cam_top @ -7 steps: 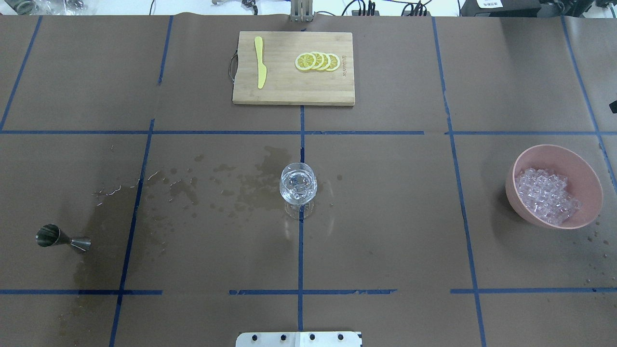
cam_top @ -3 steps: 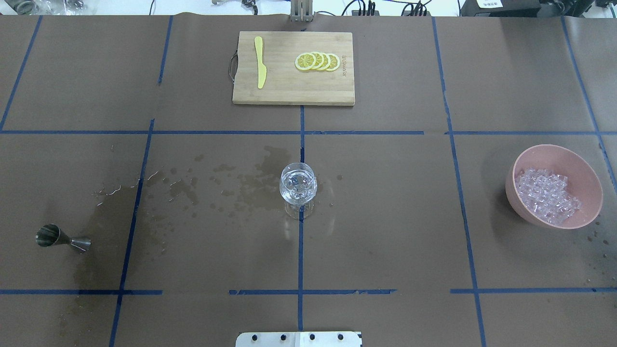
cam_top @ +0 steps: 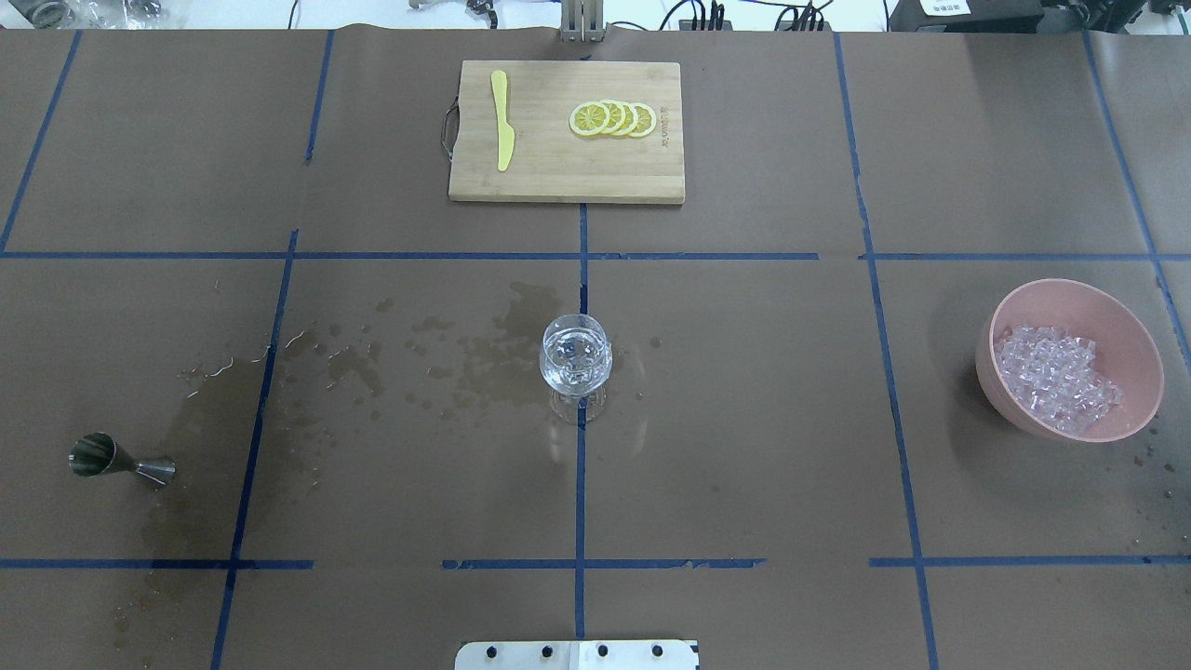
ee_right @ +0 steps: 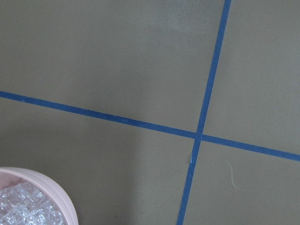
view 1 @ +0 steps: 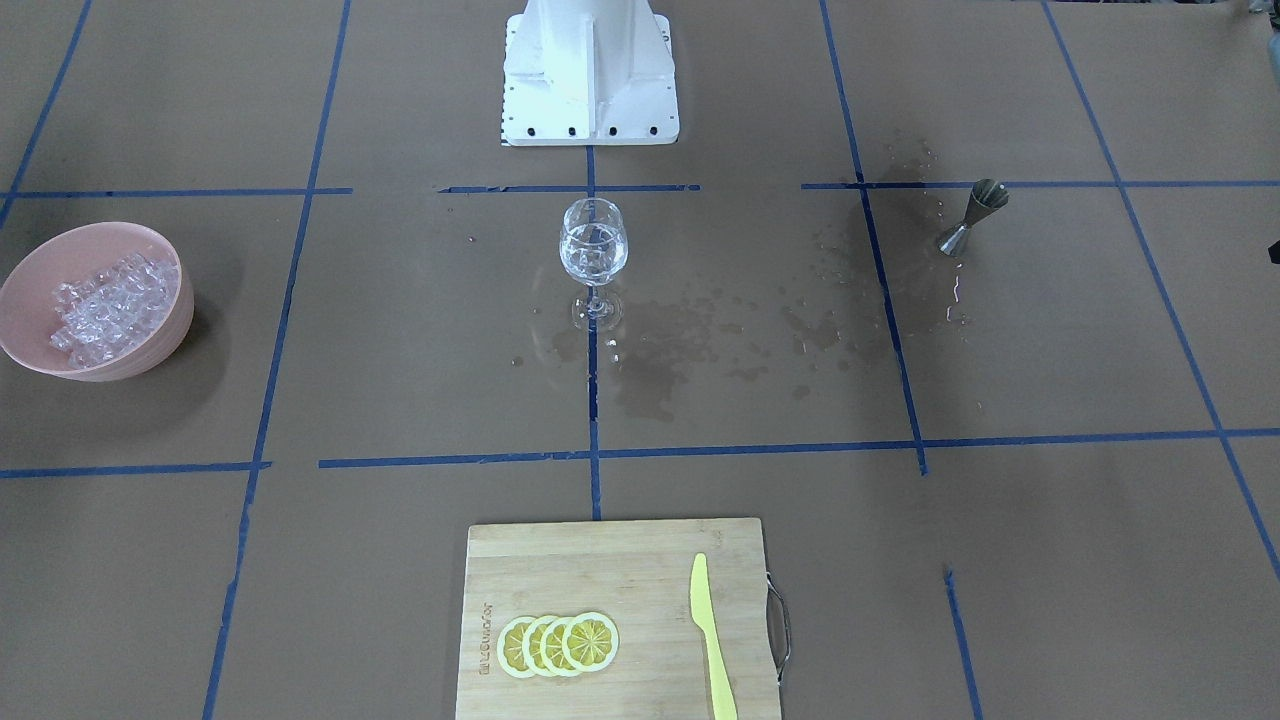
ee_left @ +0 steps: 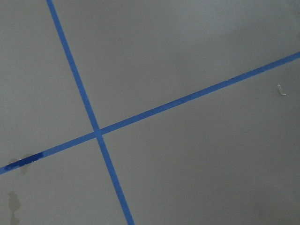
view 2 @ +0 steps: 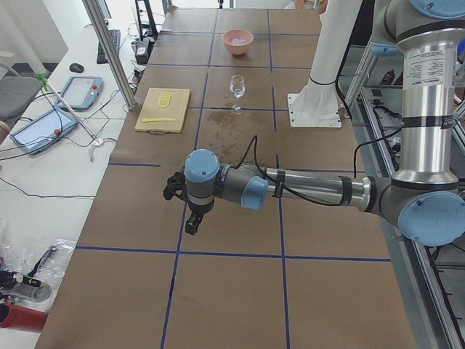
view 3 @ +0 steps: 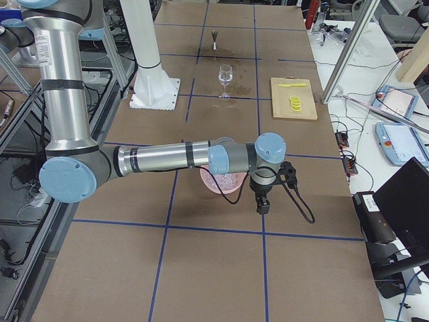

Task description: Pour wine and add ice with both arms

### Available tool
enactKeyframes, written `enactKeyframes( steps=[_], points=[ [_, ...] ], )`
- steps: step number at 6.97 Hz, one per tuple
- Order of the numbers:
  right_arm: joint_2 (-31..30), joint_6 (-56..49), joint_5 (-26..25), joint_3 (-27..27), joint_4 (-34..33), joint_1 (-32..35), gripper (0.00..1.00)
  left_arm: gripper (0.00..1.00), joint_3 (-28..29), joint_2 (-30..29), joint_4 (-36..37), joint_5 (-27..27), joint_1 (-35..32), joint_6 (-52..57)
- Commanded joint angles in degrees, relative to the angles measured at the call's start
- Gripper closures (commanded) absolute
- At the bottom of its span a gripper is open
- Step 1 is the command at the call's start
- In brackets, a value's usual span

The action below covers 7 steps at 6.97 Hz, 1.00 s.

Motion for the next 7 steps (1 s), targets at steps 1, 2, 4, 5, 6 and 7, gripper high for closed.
enactKeyframes(
  steps=[1,2,4,5,6,7],
  points=[
    [-0.3,0.0,0.0,0.0,0.3,0.0,0.00,0.00,-3.1,2.7,4.3,-0.7,-5.9,1.7],
    [-0.4,0.1,0.1,0.0,0.4,0.0,0.00,0.00,-0.8,3.4,3.2,-0.6,-5.2,2.3],
    [-0.4,0.1,0.2,0.0,0.5,0.0,0.00,0.00,1.4,4.1,-7.6,0.0,-4.9,2.0],
    [-0.4,0.1,0.1,-0.1,0.7,0.0,0.00,0.00,5.0,3.6,-7.8,0.0,-4.8,2.2],
    [-0.4,0.1,-0.1,0.0,0.7,0.1,0.00,0.00,5.1,3.6,-7.7,0.0,-4.8,2.2],
    [-0.8,0.0,-0.7,0.0,0.7,0.0,0.00,0.00,4.7,3.4,-7.6,0.1,-4.6,2.2]
  ],
)
